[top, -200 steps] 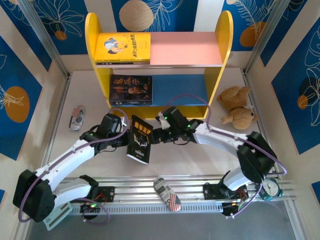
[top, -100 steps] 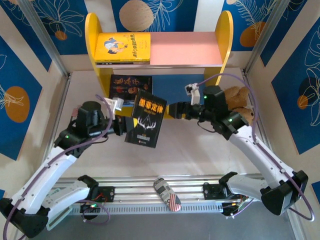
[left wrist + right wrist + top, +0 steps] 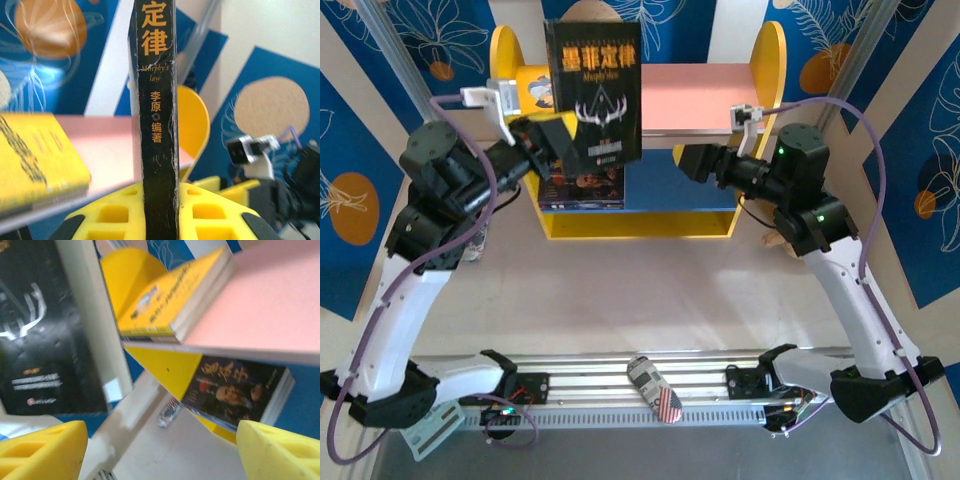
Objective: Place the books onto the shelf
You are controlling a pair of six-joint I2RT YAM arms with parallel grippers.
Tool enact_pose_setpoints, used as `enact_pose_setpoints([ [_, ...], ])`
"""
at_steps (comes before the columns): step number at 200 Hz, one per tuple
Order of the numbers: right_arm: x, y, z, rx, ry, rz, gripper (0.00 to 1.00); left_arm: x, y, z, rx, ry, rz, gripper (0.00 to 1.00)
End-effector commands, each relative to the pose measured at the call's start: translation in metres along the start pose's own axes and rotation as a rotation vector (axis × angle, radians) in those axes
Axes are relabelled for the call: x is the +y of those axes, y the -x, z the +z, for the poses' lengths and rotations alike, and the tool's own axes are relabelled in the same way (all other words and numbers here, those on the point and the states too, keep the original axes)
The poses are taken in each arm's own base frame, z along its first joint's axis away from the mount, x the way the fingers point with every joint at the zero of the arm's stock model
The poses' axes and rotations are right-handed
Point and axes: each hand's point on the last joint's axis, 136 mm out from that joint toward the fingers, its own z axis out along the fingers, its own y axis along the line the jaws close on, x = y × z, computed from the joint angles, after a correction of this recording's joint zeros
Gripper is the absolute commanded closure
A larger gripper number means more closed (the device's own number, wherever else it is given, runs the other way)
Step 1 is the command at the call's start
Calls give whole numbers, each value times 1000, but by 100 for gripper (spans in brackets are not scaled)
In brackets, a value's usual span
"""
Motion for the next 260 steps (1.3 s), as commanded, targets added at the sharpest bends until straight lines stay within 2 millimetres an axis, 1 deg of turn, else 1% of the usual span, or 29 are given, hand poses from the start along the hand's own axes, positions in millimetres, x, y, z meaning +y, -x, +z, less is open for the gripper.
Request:
enact_pose_setpoints([
  [1, 29, 35, -2, -94, 104, 18, 18, -6, 74, 0, -305, 31, 40, 100],
  [13, 34, 47, 1, -123, 136, 43, 16, -3, 89, 7, -372, 38, 32, 100],
  [20, 37, 53, 4, -132, 156, 57, 16, -1, 94, 13, -395, 44, 22, 100],
  [42, 48, 70, 14, -153, 225, 100, 15, -2, 114, 28, -465, 23, -1, 100],
  [60, 48, 79, 23, -169, 257, 143, 11, -1, 123, 41, -507, 9, -25, 100],
  [95, 47, 91, 43, -180, 325, 203, 3, 2, 134, 51, -593, -19, -59, 100],
  [108, 49, 95, 50, -179, 345, 210, 0, 1, 136, 54, -612, -38, -70, 100],
  [128, 52, 100, 59, -181, 368, 221, 1, 3, 135, 56, -628, -54, -99, 100],
  [148, 53, 104, 70, -181, 392, 232, 1, 4, 133, 53, -639, -59, -120, 100],
  [160, 54, 105, 75, -179, 410, 241, 1, 6, 131, 50, -651, -47, -128, 100],
  [184, 62, 105, 86, -168, 447, 243, 1, 13, 126, 50, -654, -21, -141, 100],
  [207, 69, 106, 95, -162, 467, 241, 1, 13, 123, 52, -653, -30, -153, 100],
  [260, 68, 107, 120, -155, 479, 278, 1, 12, 119, 54, -659, -63, -187, 100],
])
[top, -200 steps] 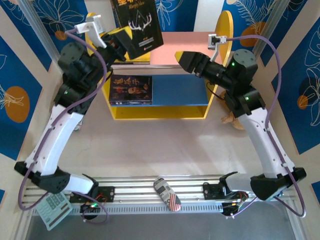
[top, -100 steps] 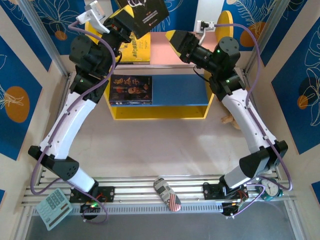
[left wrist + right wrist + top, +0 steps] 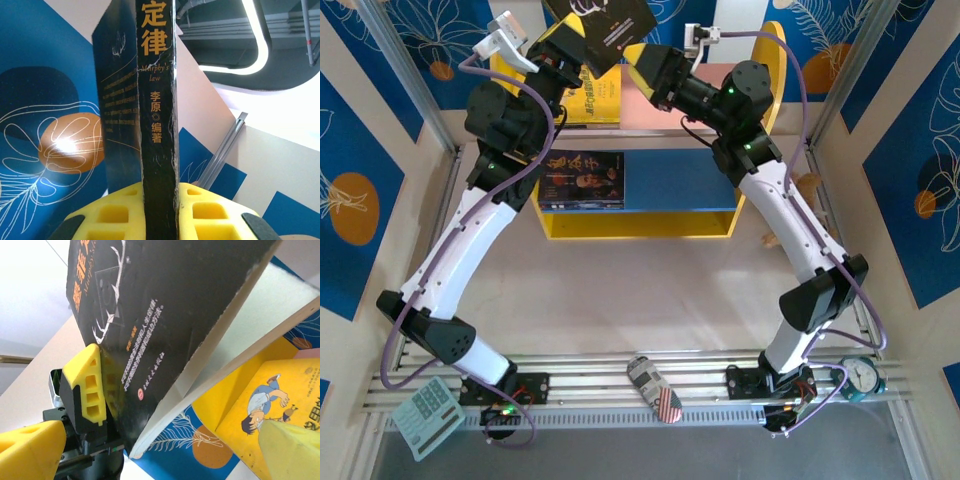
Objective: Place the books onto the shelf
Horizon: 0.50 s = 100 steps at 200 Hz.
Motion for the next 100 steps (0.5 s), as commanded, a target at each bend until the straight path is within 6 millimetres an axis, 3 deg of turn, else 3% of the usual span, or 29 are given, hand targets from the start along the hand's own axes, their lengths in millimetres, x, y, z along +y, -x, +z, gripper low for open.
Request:
enact_pose_setpoints([
  [1, 13, 7, 8, -24, 44, -7, 1, -38, 46, -14, -145, -119, -50, 100],
  [55, 1, 18, 22, -66, 67, 37, 0, -35, 42, -18, -155, -124, -92, 100],
  [79, -1, 25, 26, -91, 69, 43, 6, -26, 41, -26, -187, -94, -105, 100],
  [100, -5, 29, 26, -114, 65, 48, 17, -21, 39, -29, -188, -75, -107, 100],
])
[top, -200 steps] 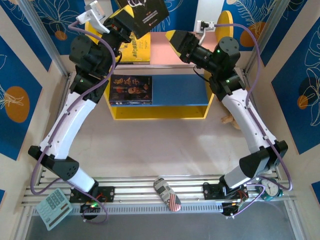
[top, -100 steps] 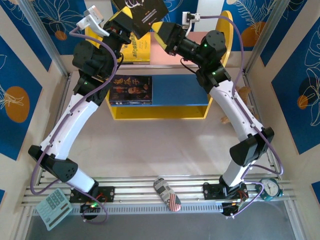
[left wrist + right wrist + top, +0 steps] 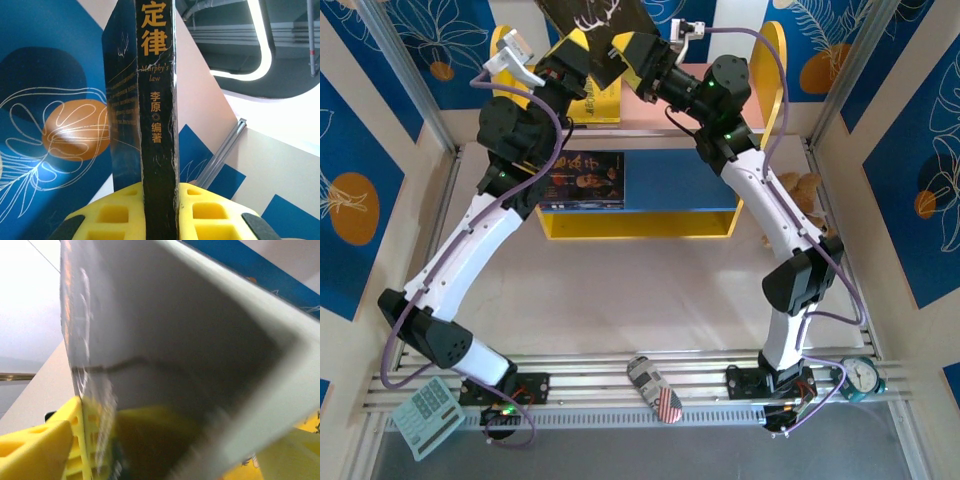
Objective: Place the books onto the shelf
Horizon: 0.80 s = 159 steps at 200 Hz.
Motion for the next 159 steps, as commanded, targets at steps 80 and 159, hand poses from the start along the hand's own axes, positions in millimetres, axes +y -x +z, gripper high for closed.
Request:
enact_pose_setpoints([
  [80, 10, 21, 1, -80, 29, -34, 79, -38, 41, -17, -96, -93, -14, 100],
  [159, -1, 30, -15, -3, -81, -102, 87, -25, 43, -39, 61, 53, 207, 51],
])
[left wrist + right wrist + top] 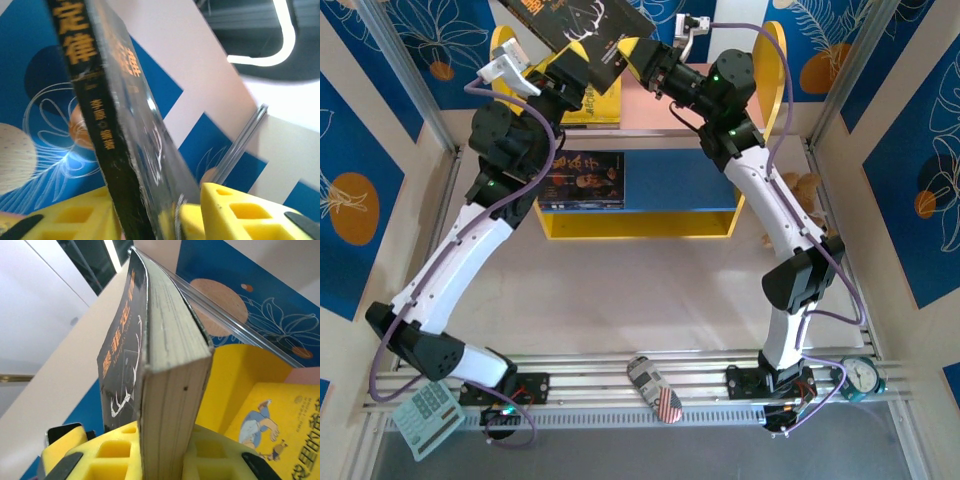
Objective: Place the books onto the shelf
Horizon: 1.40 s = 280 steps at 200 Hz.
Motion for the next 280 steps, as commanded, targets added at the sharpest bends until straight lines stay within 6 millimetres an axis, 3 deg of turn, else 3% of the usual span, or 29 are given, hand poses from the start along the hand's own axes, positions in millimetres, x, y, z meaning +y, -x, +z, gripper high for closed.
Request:
enact_pose_setpoints([
  [1, -2, 20, -10, -6, -55, -76, 87, -26, 47, -27, -21, -13, 102, 51],
  [29, -12, 21, -20, 84, -134, -88, 87, -5, 55, -41, 44, 136, 197, 49],
  [85, -32, 17, -40, 244, -203, -47, 85, 17, 64, -61, 201, 298, 387, 37],
  [181, -36, -5, -53, 379, -179, -12, 74, 58, 17, -65, 484, 389, 400, 34],
  [208, -44, -4, -54, 378, -192, 1, 69, 69, 7, -62, 523, 400, 382, 33],
  [246, -60, 4, -52, 348, -218, 16, 53, 80, -5, -59, 571, 402, 357, 32],
  [280, -81, 14, -51, 329, -234, 48, 52, 77, -12, -59, 593, 373, 326, 32],
])
